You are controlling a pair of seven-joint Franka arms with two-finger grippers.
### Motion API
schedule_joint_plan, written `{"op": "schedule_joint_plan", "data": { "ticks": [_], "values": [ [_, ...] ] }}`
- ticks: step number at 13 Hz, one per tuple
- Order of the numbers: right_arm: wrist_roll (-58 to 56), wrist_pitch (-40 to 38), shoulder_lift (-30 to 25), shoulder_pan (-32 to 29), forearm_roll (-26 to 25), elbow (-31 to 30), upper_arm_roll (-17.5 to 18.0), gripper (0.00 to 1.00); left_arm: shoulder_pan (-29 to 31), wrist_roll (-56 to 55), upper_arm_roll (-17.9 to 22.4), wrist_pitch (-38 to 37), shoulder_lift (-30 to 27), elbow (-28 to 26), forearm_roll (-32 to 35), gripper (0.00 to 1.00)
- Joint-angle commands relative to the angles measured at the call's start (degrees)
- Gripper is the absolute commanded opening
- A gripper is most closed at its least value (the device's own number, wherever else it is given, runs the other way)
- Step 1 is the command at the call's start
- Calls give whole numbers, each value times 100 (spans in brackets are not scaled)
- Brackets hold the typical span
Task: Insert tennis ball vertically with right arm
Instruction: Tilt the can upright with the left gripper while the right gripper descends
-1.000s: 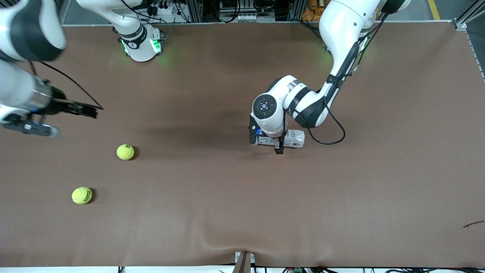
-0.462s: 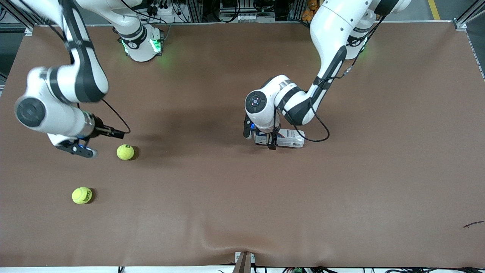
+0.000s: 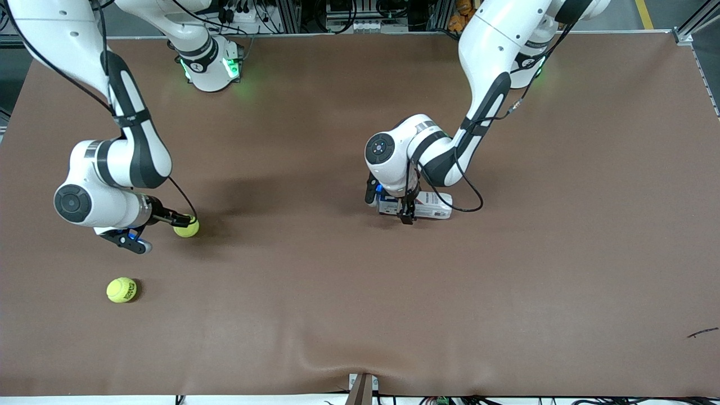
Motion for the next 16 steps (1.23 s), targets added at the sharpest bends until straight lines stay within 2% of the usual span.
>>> {"op": "schedule_joint_plan", "data": {
  "ticks": [1,6,8,9,13,15,16],
  "values": [
    [94,241,272,-103,423,58,62,100,11,-189,6,76,-68,-115,166,100],
    [94,646,642,-51,547,49,62,100,37,-234,24,76,-104,-212,174,100],
    [85,655,747,-51,547,49,62,100,19,-234,32,76,-112,-229,166,78],
    [85,655,748,-51,547,49,62,100,19,-234,32,76,-112,-229,174,74],
    [85,664,756,-68,547,58,62,100,46,-191,24,33,-200,-195,166,72],
    [85,664,756,-77,547,67,53,100,107,-68,6,-20,-357,-107,52,72],
    [85,664,748,-77,547,67,53,100,203,29,-20,-81,-419,-89,-114,68]
  ]
}}
